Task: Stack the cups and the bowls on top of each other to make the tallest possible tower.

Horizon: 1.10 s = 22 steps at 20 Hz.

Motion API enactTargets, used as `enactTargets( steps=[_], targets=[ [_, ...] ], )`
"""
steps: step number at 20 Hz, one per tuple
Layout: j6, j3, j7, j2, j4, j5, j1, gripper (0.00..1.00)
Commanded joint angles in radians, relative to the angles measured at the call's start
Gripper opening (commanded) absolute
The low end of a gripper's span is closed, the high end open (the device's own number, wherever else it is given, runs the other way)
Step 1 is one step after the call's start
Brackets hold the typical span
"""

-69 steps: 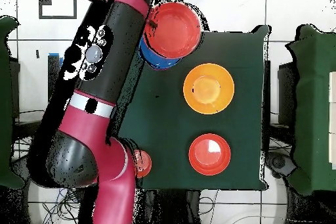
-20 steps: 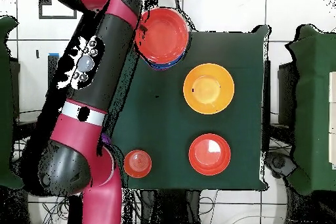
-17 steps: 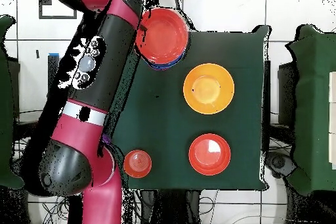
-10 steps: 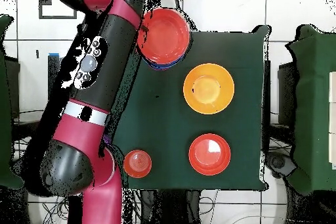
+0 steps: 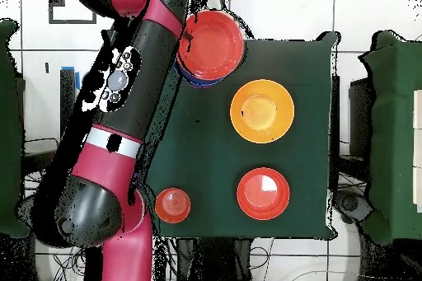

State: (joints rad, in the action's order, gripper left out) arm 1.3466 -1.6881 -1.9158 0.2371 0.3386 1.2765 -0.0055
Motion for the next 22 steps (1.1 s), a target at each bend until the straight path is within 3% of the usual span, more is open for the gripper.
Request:
enactTargets(
  steps=[1, 11, 22],
  targets=[
    [-0.053, 0.136, -0.068, -0.019, 0.045, -0.117, 0.032, 0.00],
    [-0.035, 0.148, -0.105, -0.019, 0.002, -0.130, 0.016, 0.00],
    [-0.056, 0.195, -0.125, -0.025, 0.049, -0.163, 0.051, 0.00]
  ],
)
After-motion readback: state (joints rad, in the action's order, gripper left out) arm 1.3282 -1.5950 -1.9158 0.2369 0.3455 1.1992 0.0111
